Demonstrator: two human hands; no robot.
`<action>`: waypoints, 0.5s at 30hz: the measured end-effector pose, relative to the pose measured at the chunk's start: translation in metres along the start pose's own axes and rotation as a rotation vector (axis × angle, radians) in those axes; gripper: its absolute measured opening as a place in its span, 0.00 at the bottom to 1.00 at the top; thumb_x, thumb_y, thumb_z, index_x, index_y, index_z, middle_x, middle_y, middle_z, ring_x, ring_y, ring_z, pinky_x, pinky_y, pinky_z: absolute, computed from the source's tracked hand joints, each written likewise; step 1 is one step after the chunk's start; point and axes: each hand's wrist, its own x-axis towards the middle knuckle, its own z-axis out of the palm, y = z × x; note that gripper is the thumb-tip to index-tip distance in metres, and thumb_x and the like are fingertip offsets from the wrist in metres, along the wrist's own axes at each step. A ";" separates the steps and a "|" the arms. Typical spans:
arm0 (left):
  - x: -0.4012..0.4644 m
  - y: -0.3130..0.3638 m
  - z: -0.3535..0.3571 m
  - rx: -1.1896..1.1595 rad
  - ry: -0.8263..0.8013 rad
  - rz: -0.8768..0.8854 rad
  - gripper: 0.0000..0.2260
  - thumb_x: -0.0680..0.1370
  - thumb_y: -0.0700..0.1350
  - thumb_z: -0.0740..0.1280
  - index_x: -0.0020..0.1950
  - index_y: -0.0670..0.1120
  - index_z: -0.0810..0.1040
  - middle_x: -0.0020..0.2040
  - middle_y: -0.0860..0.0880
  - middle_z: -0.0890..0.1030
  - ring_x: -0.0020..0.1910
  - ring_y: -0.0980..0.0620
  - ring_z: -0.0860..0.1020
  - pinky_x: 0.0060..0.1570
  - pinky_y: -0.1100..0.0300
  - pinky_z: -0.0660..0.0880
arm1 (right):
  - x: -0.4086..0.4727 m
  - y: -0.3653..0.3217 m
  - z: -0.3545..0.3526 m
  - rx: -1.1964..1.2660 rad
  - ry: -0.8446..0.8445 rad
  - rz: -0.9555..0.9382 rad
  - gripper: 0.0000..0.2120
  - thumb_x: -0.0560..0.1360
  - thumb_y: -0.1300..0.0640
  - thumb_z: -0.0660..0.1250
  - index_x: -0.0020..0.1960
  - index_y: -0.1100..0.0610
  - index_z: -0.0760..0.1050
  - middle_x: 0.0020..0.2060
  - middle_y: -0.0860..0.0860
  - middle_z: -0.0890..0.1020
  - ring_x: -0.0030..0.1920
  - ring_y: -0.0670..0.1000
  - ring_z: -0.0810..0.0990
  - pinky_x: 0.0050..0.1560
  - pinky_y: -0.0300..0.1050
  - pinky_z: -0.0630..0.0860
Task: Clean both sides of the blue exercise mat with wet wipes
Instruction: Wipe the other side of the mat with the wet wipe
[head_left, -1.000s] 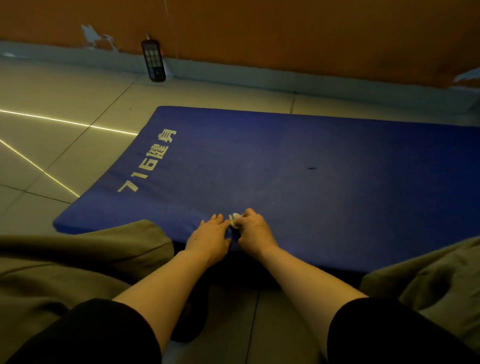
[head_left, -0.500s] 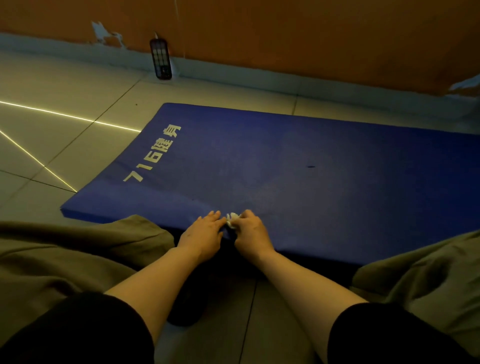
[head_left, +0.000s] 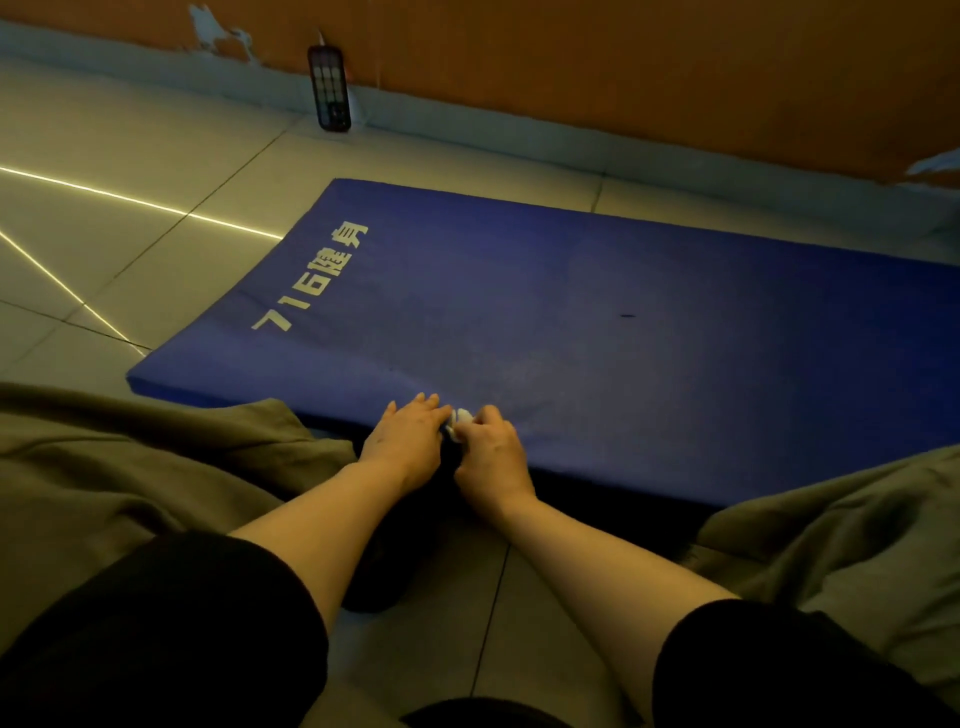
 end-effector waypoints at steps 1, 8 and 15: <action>0.000 0.002 0.000 0.005 0.012 -0.002 0.23 0.84 0.41 0.54 0.78 0.48 0.56 0.79 0.48 0.53 0.78 0.50 0.49 0.75 0.49 0.45 | -0.001 0.003 -0.001 -0.010 -0.007 -0.012 0.17 0.74 0.64 0.61 0.62 0.58 0.75 0.52 0.57 0.72 0.51 0.60 0.72 0.47 0.45 0.67; 0.011 0.032 0.007 0.044 -0.035 0.123 0.21 0.84 0.42 0.51 0.78 0.46 0.55 0.79 0.48 0.54 0.78 0.49 0.50 0.75 0.51 0.45 | -0.029 0.065 -0.031 -0.144 0.038 0.177 0.21 0.75 0.63 0.61 0.67 0.54 0.71 0.59 0.54 0.72 0.58 0.57 0.71 0.61 0.44 0.69; 0.016 0.055 0.018 0.066 -0.068 0.198 0.22 0.85 0.42 0.51 0.79 0.46 0.53 0.80 0.47 0.52 0.78 0.48 0.49 0.76 0.50 0.45 | -0.048 0.096 -0.047 -0.247 0.235 0.471 0.13 0.79 0.59 0.57 0.62 0.58 0.73 0.57 0.55 0.73 0.55 0.58 0.70 0.55 0.45 0.68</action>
